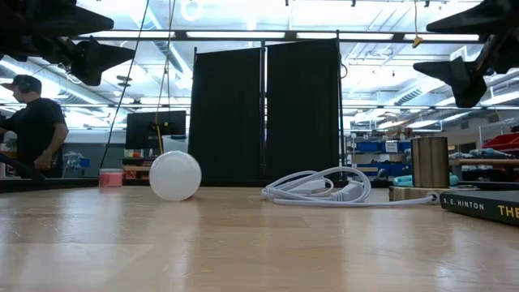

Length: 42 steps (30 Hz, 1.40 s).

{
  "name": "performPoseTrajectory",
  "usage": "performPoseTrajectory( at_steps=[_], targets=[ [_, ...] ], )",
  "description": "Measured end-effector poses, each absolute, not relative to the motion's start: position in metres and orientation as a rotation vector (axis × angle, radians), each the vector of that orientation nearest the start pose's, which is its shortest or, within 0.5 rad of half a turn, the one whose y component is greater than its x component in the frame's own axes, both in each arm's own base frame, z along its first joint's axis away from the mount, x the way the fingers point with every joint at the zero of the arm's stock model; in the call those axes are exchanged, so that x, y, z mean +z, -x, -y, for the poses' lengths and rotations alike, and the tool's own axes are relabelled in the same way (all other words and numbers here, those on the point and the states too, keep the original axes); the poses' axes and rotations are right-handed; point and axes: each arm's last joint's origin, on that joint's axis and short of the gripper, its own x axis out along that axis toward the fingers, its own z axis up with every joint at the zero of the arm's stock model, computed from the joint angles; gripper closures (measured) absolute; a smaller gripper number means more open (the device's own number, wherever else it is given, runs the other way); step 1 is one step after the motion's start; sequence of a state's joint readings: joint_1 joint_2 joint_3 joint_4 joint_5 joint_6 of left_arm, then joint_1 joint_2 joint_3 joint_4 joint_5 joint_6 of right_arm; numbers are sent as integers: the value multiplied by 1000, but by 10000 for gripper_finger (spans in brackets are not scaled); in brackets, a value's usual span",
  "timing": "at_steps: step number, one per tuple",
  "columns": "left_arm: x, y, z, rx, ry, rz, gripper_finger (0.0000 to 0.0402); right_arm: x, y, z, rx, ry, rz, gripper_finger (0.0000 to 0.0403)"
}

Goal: Screw lightbulb
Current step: Insert the white lightbulb into the silver lamp

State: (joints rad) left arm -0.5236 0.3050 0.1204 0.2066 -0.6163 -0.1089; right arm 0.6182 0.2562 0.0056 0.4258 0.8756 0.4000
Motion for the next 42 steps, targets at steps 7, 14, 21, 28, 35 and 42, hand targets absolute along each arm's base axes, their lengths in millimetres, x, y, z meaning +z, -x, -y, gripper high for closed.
performPoseTrajectory(
  at_steps=[7,14,21,28,35,42],
  targets=[
    [199,-105,41,92,121,20,74,189,-94,-38,-301,-524,238,94],
    [203,-111,45,98,106,-38,74,197,-99,-38,-291,-512,258,94],
    [233,-134,55,222,-20,-160,74,241,-118,-47,-279,-299,225,94],
    [238,-166,70,341,-92,-256,74,283,-163,-60,-255,-5,91,94],
    [229,-204,72,375,-7,-351,74,304,-207,-61,-185,2,-52,94],
    [226,-245,73,281,-65,-464,74,294,-224,-64,-206,-9,-188,94]
  ],
)
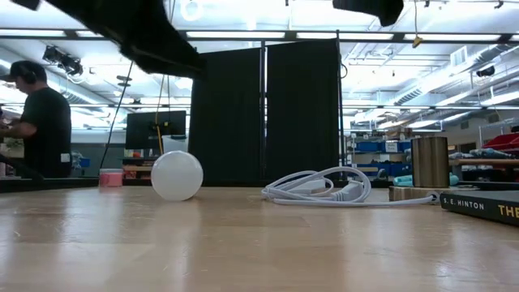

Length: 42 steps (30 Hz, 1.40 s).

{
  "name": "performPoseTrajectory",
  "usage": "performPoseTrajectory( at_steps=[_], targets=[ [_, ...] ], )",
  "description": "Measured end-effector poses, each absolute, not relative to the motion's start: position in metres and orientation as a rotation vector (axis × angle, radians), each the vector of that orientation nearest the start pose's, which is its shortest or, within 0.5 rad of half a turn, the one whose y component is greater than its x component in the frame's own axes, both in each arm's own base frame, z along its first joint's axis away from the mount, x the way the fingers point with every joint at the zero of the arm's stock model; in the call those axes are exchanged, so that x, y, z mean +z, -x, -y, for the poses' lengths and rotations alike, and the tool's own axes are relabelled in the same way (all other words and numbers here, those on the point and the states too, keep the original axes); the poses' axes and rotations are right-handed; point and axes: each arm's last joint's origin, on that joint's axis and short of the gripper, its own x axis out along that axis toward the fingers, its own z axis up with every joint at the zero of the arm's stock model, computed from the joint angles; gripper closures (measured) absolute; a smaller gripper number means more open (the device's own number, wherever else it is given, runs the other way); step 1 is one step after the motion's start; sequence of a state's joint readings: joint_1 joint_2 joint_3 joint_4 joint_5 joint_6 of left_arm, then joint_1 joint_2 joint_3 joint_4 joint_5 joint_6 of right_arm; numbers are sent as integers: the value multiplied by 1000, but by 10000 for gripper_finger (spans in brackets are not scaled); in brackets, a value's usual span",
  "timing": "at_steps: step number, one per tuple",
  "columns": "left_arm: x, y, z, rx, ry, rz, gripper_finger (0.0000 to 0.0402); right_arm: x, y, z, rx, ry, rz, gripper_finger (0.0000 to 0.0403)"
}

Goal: Screw lightbulb
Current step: Insert the white lightbulb into the silver lamp

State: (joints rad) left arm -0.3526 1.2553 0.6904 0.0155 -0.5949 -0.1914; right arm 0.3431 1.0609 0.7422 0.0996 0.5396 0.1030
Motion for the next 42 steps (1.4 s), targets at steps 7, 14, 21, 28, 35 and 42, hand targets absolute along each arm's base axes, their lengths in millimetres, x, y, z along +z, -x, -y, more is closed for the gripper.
performPoseTrajectory(
  at_steps=[7,14,21,28,35,42],
  targets=[
    [226,-275,72,259,-95,-577,74,289,-225,-60,-192,-29,-238,94],
    [225,-303,71,189,-130,-635,74,285,-220,-44,-202,-41,-378,94],
    [218,-313,68,150,-120,-723,74,271,-216,-39,-211,-11,-490,94],
    [234,-308,61,280,113,-881,74,266,-216,-36,-300,-31,-498,94],
    [228,-303,82,350,246,-868,74,260,-221,-34,-412,9,-505,94],
    [207,-301,97,488,311,-899,74,256,-227,-35,-463,2,-485,94]
  ],
)
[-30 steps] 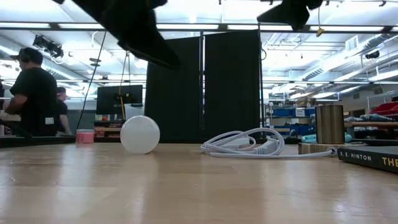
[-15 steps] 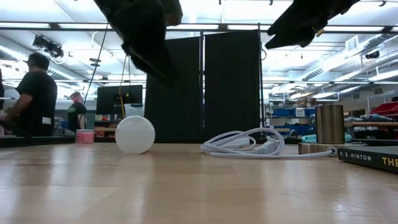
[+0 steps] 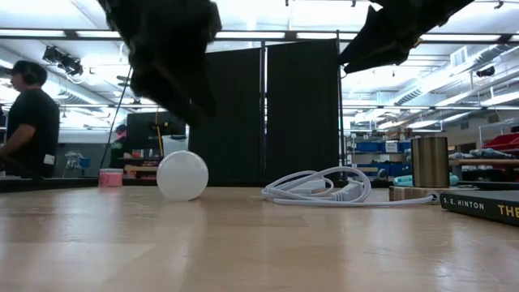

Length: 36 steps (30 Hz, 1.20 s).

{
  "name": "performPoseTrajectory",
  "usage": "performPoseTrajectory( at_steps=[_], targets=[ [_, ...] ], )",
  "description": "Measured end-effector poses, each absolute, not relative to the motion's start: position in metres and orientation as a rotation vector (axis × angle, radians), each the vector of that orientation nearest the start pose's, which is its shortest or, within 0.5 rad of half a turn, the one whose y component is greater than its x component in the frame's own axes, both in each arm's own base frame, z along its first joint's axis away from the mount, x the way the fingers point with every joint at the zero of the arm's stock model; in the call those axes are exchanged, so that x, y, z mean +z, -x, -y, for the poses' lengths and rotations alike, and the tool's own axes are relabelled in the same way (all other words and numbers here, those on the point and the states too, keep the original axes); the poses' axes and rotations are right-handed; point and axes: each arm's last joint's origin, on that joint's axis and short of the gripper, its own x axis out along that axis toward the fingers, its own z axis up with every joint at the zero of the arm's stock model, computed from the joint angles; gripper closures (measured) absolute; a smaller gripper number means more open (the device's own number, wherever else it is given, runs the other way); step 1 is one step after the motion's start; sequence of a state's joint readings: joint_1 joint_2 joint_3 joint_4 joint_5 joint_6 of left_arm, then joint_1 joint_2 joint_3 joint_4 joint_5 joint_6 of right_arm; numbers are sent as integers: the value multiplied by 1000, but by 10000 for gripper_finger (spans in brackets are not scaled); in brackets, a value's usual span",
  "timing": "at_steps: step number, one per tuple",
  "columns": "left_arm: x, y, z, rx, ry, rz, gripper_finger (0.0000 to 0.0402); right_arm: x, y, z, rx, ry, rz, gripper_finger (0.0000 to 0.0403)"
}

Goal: Screw lightbulb
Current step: Insert the white lightbulb into the silver lamp

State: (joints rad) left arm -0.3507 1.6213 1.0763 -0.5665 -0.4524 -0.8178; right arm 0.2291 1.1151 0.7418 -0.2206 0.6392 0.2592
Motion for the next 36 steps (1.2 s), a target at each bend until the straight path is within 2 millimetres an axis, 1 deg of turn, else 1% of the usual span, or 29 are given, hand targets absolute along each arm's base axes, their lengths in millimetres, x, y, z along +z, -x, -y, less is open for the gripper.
performPoseTrajectory(
  at_steps=[5,7,11,14,20,24,30,33,36],
  targets=[
    [179,-302,100,605,289,-975,74,251,-234,-38,-459,6,-489,94],
    [170,-303,101,639,285,-978,74,248,-236,-38,-460,10,-499,94],
    [160,-302,100,705,275,-1005,74,244,-241,-40,-458,11,-504,94],
    [158,-298,99,752,244,-1016,74,243,-242,-40,-457,10,-502,94],
    [158,-283,100,832,184,-1078,74,243,-243,-40,-454,9,-493,94],
    [159,-279,103,857,162,-1060,74,242,-245,-41,-451,8,-492,94],
    [159,-276,117,840,198,-1007,74,242,-246,-42,-444,-1,-484,94],
    [158,-272,117,889,217,-986,74,244,-246,-44,-436,-6,-471,94],
    [149,-266,114,921,242,-963,74,245,-246,-46,-425,-9,-455,94]
  ],
)
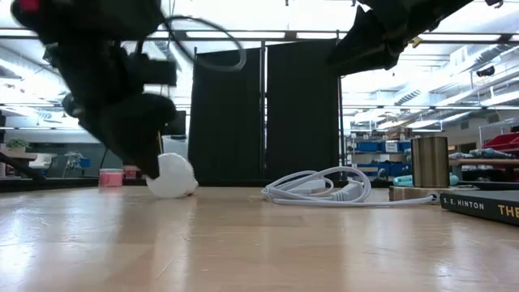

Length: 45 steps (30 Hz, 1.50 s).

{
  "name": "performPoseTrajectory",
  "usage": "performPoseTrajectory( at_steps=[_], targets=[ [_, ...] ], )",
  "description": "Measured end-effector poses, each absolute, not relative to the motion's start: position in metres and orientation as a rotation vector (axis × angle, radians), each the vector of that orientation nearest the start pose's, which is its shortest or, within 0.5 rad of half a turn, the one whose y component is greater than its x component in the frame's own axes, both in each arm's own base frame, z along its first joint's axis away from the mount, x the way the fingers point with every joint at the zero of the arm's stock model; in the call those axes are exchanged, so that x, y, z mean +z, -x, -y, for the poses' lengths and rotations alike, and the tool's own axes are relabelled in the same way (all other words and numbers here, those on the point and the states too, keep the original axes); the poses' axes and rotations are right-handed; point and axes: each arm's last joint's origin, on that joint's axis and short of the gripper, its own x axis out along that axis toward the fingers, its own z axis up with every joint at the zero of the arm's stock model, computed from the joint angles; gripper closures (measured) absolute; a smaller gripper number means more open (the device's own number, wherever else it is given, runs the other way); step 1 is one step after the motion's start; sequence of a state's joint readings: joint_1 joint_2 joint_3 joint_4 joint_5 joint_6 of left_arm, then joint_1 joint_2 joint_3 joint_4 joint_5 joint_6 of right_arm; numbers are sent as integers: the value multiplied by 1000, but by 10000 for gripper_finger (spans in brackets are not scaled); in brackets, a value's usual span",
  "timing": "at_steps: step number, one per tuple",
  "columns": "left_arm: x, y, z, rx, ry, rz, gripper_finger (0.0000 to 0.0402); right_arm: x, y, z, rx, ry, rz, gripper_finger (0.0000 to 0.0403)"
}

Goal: Screw lightbulb
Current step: Insert the white lightbulb into the silver lamp

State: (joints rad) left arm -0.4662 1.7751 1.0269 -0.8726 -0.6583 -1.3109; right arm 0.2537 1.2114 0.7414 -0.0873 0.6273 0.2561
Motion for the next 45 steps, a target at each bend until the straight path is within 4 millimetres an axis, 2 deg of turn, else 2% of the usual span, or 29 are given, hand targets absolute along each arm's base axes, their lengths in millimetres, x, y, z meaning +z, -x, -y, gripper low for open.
performPoseTrajectory(
  at_steps=[7,14,22,26,32,38,45],
  targets=[
    [140,-269,113,877,269,-926,74,245,-247,-46,-417,16,-456,94],
    [140,-269,113,786,108,-998,74,243,-245,-47,-385,56,-498,94],
    [143,-266,117,638,-62,-1104,74,241,-244,-47,-394,13,-504,94],
    [154,-259,121,578,-129,-1109,74,238,-242,-46,-416,-34,-534,94],
    [178,-244,113,528,-213,-1110,74,236,-240,-48,-416,-102,-541,94],
    [180,-237,110,373,-447,-1245,74,236,-240,-54,-399,-117,-534,94],
    [181,-237,109,115,-831,-1319,74,237,-239,-56,-386,-103,-537,94]
  ],
)
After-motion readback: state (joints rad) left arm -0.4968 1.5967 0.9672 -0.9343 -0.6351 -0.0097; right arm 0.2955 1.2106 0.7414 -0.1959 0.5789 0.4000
